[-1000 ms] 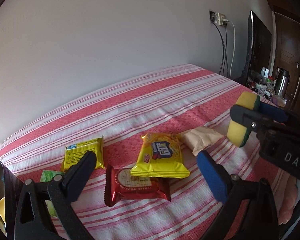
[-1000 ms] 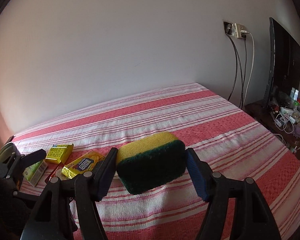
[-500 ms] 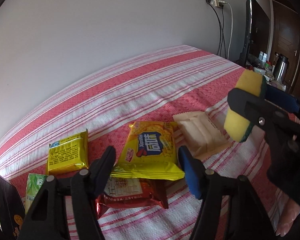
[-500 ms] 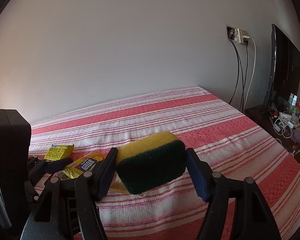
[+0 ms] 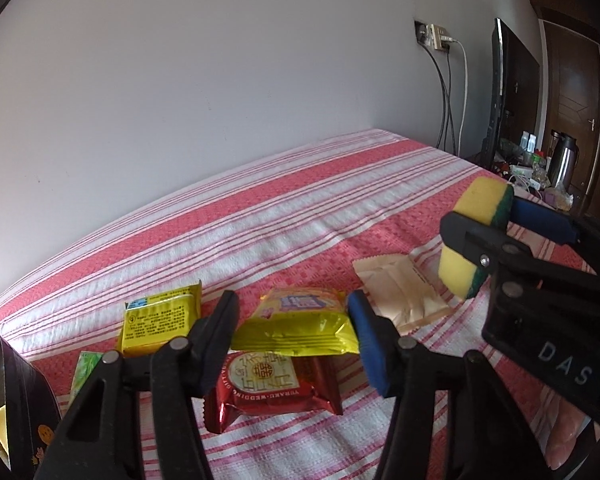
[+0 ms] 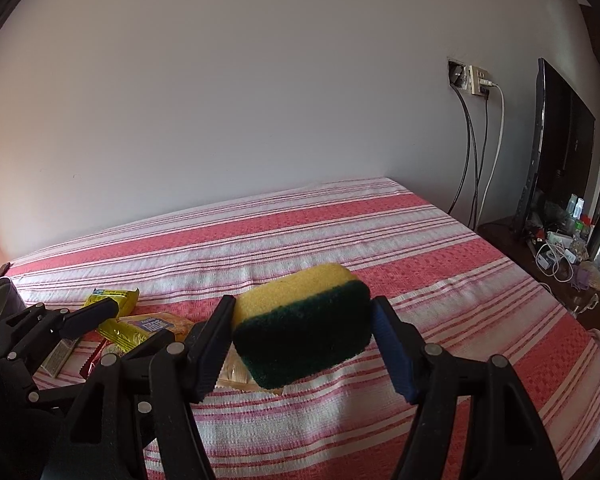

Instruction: Organize objects

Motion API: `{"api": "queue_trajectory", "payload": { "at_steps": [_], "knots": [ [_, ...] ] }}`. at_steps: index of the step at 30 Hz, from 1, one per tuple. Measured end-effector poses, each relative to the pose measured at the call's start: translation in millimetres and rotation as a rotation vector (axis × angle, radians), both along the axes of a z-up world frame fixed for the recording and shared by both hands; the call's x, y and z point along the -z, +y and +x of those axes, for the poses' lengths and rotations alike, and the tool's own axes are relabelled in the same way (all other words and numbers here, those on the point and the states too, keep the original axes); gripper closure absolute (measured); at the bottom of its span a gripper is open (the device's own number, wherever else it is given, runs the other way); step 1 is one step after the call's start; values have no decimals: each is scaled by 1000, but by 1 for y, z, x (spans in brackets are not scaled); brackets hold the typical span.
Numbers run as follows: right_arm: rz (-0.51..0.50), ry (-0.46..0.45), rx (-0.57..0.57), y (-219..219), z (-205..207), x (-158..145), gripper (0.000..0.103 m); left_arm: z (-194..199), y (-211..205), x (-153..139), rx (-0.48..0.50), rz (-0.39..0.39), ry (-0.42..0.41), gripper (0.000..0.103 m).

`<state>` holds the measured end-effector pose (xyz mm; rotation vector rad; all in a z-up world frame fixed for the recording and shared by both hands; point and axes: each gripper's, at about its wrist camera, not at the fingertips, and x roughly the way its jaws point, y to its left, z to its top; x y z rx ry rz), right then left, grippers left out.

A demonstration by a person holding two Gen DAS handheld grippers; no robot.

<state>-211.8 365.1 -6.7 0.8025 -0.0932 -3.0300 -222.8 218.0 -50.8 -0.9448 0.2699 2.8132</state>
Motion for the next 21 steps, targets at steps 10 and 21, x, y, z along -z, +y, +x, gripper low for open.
{"api": "queue_trajectory", "payload": {
  "at_steps": [10, 21],
  "knots": [
    [38, 31, 4, -9, 4, -3, 34, 7, -11, -3, -17, 43, 31, 48],
    [40, 58, 7, -12, 7, -6, 34, 36, -29, -16, -78, 73, 177, 48]
  ]
}}
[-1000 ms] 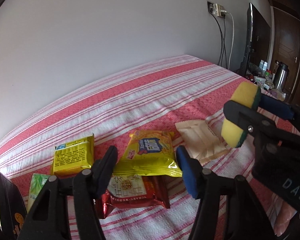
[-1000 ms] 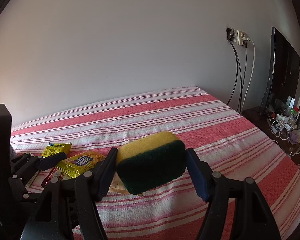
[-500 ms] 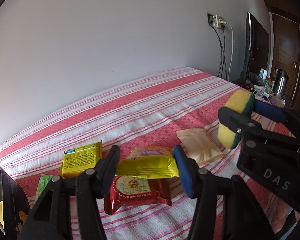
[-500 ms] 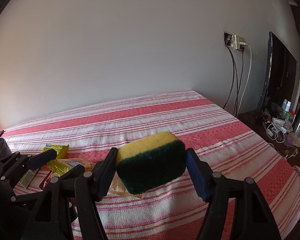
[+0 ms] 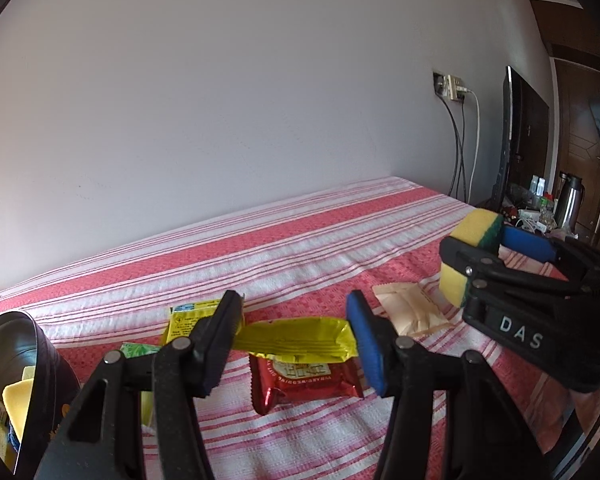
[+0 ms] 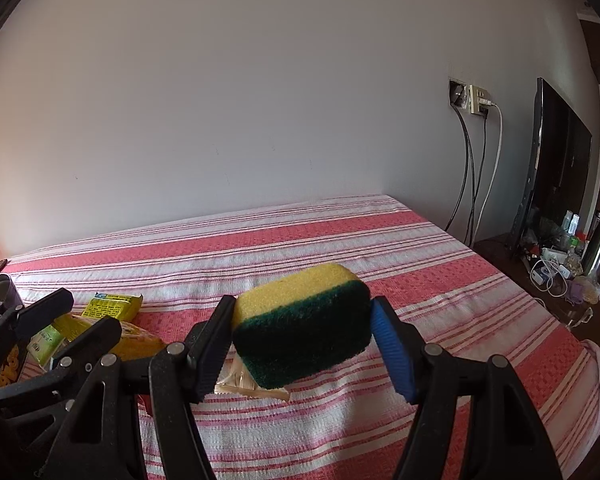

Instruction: Organize objects

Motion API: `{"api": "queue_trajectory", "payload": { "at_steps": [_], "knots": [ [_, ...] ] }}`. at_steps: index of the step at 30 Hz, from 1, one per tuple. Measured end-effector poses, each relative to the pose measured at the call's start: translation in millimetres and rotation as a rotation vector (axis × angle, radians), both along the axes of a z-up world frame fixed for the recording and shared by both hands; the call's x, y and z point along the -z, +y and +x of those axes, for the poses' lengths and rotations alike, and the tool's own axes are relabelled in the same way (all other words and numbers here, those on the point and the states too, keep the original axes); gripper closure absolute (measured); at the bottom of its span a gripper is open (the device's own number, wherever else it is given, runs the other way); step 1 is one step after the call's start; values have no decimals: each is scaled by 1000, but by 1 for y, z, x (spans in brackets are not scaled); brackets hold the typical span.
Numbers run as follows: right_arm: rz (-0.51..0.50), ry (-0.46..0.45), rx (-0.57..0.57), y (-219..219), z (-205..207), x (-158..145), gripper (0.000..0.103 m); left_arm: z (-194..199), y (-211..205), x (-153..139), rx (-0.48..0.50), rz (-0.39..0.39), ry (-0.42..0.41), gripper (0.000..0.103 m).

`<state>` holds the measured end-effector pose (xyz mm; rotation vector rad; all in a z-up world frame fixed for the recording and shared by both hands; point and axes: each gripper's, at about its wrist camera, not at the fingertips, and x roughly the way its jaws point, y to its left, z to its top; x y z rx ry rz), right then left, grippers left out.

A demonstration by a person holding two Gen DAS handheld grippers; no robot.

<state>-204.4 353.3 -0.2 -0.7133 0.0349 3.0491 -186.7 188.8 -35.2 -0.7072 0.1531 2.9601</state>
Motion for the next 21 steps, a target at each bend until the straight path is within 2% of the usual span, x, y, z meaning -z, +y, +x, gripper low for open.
{"api": "queue_trajectory", "payload": {
  "at_steps": [11, 21],
  "knots": [
    [11, 45, -18, -16, 7, -4, 34, 20, -20, -5, -50, 35, 74, 48],
    [39, 58, -34, -33, 10, -4, 34, 27, -40, -5, -100, 53, 107, 48]
  ]
}}
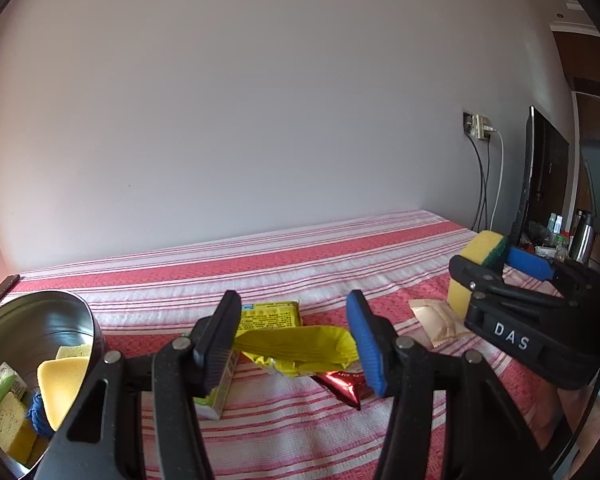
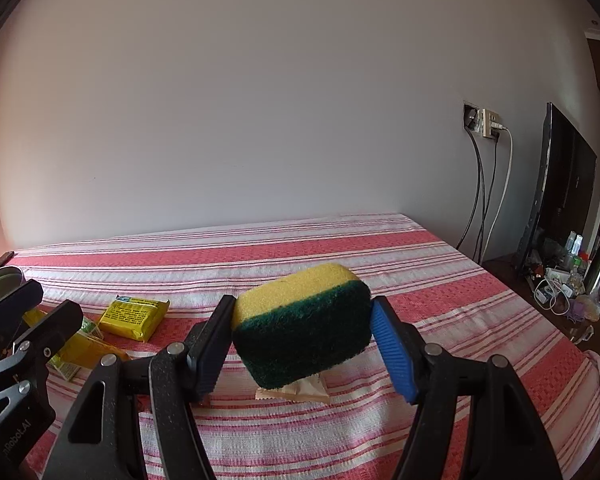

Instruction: Organize objects

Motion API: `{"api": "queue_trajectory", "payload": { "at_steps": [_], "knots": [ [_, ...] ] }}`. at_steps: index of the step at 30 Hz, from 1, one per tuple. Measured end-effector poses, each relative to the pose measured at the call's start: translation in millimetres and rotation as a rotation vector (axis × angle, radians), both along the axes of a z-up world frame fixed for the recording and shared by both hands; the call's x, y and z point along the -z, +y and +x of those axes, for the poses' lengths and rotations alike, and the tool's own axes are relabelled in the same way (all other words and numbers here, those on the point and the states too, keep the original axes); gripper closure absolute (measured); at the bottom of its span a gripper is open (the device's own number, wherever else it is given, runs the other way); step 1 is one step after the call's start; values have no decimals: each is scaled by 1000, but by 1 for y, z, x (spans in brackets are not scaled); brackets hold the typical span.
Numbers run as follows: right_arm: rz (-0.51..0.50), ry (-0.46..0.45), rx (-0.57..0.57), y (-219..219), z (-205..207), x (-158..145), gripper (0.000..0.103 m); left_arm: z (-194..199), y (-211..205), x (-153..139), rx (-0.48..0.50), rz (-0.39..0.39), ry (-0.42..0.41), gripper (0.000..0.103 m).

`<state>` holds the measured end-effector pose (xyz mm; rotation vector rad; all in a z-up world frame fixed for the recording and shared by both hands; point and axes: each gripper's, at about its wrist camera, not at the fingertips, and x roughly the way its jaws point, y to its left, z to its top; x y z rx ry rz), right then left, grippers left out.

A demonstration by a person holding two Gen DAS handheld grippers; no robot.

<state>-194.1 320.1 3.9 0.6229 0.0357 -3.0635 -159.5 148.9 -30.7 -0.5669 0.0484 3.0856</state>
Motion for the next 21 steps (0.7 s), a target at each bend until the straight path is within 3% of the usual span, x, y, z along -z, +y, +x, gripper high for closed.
{"api": "queue_trajectory", "payload": {
  "at_steps": [5, 6, 8, 15, 16, 17, 18, 20, 21],
  "knots": [
    [19, 7, -10, -10, 2, 0, 34, 6, -11, 0, -37, -6, 5, 48],
    [22, 8, -13, -11, 2, 0, 34, 7, -12, 0, -43, -7, 5, 53],
    [21, 8, -19, -13, 3, 0, 34, 7, -15, 1, -41, -8, -4, 82],
    [31, 6, -35, -21, 4, 0, 34, 6, -21, 2, -42, 15, -35, 80],
    [32, 6, -35, -21, 4, 0, 34, 5, -24, 3, -46, 24, -41, 79],
    [32, 6, -35, -21, 4, 0, 34, 5, -26, 3, -47, 30, -48, 66],
    [30, 5, -34, -21, 4, 0, 34, 7, -30, 4, -57, 37, -52, 46],
    [19, 5, -31, -19, 4, 0, 34, 8, -37, 4, -78, 61, -51, 30],
    [14, 7, -30, -18, 5, 0, 34, 10, -40, 4, -75, 73, -49, 30]
  ]
}}
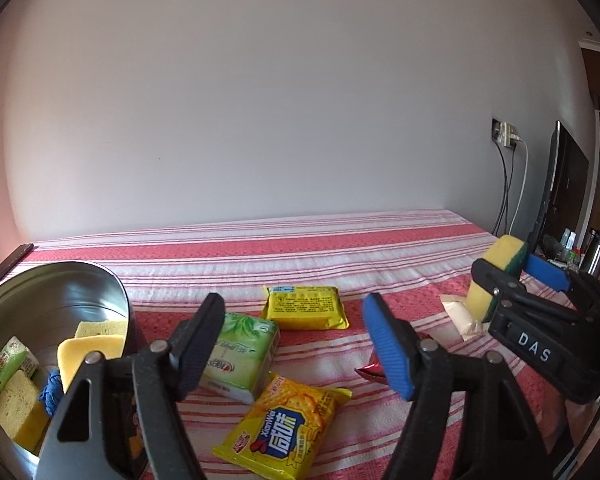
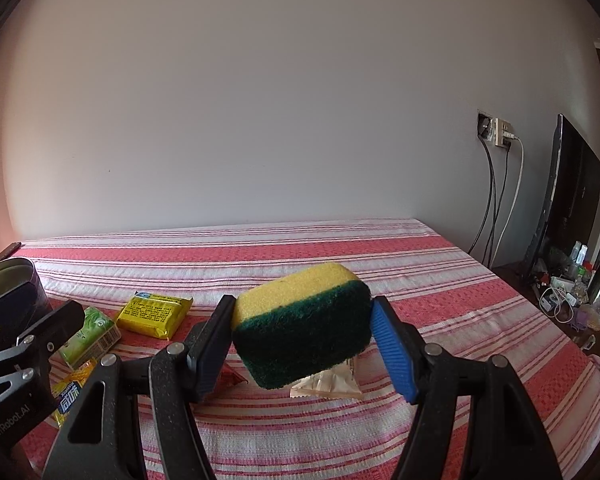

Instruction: Organize objects

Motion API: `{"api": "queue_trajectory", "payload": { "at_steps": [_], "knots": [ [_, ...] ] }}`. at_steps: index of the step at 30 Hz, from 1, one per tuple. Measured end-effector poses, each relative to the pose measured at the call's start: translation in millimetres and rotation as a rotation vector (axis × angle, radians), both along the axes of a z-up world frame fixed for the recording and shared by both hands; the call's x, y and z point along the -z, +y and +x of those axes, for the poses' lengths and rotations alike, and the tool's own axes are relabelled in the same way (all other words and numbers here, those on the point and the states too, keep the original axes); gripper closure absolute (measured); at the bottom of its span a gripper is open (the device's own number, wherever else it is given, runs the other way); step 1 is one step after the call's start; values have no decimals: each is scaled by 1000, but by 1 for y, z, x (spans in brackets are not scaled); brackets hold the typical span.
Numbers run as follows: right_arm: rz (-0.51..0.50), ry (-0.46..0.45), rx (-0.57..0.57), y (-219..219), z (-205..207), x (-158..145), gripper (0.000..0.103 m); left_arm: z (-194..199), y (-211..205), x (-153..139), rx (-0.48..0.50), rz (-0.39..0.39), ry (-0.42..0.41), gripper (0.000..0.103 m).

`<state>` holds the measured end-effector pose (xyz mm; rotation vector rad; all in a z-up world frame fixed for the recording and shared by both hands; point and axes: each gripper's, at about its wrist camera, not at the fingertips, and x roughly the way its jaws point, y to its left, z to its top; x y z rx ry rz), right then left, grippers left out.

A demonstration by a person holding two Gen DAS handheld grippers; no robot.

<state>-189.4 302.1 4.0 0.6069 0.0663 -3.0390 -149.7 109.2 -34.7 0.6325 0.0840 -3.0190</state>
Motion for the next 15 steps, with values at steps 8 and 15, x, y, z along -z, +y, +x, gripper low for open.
{"api": "queue_trajectory", "payload": {
  "at_steps": [8, 15],
  "knots": [
    [33, 29, 6, -9, 9, -1, 34, 7, -12, 5, -28, -7, -57, 17],
    [-8, 25, 11, 1, 15, -1, 34, -12, 3, 26, 56, -86, -272, 17]
  ]
}}
